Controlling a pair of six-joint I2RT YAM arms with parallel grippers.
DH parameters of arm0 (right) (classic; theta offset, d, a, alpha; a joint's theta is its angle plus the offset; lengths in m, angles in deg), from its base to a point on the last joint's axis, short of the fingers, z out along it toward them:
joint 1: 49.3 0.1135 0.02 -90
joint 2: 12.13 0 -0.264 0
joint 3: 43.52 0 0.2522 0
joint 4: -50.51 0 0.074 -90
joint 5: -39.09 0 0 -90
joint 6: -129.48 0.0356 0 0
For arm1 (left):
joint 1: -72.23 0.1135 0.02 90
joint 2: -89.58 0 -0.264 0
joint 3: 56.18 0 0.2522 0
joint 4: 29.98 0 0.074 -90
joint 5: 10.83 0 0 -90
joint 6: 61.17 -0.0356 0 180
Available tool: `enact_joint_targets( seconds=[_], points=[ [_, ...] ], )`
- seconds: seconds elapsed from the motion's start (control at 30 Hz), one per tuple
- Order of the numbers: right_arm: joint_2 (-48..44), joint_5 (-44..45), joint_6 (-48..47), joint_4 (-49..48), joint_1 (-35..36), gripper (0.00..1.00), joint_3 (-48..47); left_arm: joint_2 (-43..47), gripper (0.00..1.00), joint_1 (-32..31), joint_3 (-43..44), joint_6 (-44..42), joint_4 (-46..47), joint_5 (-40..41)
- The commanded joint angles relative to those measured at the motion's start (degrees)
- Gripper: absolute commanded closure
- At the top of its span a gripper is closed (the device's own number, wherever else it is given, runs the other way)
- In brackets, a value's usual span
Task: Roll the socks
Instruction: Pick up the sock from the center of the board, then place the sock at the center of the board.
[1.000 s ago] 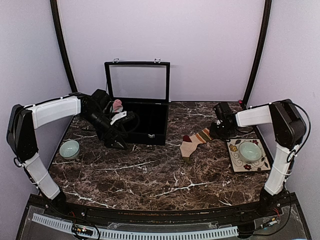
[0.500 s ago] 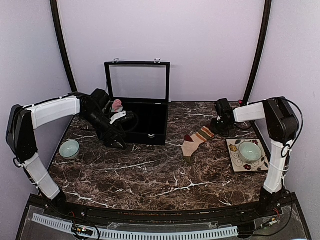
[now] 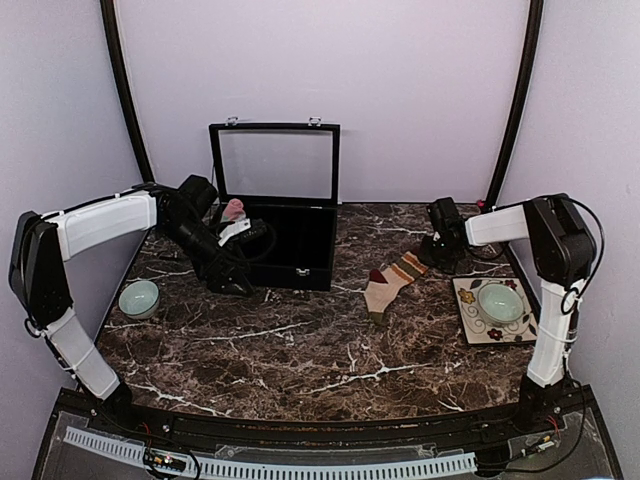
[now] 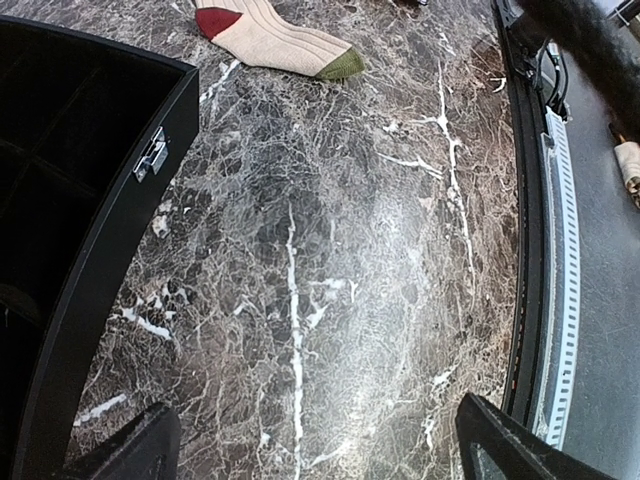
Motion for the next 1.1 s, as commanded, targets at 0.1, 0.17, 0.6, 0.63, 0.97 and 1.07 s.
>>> enact_joint_targets(
  seconds=[0.1, 0.17, 0.6, 0.63, 0.97, 1.07],
  points=[
    [0.7, -4.7, 0.0, -5.2, -0.2, 1.00, -0.7, 3.5, 0.01, 0.9, -2.1, 2.5, 1.2, 2.1],
    [-2.0, -7.0, -1.2, -8.1, -0.4, 1.00, -1.8, 3.4, 0.01, 1.9, -2.4, 3.1, 1.3, 1.5],
    [-14.6, -21.2, -15.8, -16.1, 1.8, 1.00, -10.9, 4.3, 0.01, 6.1, -2.8, 5.3, 2.7, 1.8],
    [-15.4, -22.2, -17.7, -16.3, 3.3, 1.00, -10.0, 4.3, 0.01, 6.2, -2.7, 5.4, 2.7, 1.8],
    [-20.4, -30.1, -27.1, -19.8, 21.7, 1.00, 11.9, 3.9, 0.01, 6.2, -3.3, 4.8, 2.7, 1.1],
    [-19.8, -31.3, -26.0, -20.0, 27.6, 1.00, 15.6, 3.5, 0.01, 6.2, -3.7, 3.8, 1.8, -0.5]
  ],
)
